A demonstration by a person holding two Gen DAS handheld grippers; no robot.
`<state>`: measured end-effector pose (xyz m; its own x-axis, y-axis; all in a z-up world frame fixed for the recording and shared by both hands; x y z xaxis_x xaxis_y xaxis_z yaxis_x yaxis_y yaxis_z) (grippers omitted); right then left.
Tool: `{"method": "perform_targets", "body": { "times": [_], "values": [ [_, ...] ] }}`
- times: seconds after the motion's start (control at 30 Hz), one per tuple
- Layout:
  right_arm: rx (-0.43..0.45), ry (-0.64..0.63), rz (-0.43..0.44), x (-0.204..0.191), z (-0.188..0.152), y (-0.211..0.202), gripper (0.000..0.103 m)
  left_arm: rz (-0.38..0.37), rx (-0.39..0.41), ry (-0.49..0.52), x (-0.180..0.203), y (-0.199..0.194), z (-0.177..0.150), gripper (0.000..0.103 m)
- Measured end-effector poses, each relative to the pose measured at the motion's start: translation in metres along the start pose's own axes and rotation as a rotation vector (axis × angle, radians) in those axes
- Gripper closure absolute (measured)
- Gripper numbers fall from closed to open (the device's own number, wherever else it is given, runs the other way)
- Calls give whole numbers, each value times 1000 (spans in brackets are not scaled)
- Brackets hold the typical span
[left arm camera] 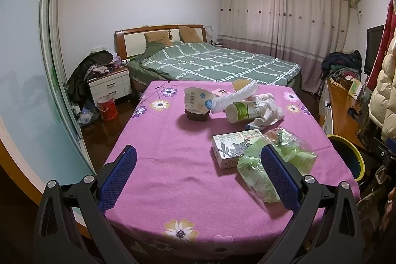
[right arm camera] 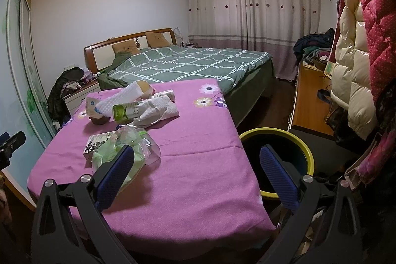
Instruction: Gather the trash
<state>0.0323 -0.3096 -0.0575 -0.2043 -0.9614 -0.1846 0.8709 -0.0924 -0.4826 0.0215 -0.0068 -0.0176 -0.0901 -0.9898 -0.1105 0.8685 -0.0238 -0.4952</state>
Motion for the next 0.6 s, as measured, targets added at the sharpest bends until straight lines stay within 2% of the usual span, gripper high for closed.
{"method": "perform_targets", "body": {
  "times": [0.6],
  "values": [
    [-12, 3, -3, 0, -3, 7, 6, -2, -3, 5, 3, 2, -1, 4]
  ]
}}
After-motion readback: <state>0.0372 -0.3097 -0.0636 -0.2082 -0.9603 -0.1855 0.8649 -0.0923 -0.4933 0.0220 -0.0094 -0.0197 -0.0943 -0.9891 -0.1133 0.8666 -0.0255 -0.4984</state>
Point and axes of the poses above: each gripper's, at about its wrist camera, not at the fingertips, and y roughly the way its jaws point, x to its right, z to its top, the point moved 1 cm from there along y, roughly the way its jaws point, and after that the axes turned 7 degrees about y, right-handed, at the moved point
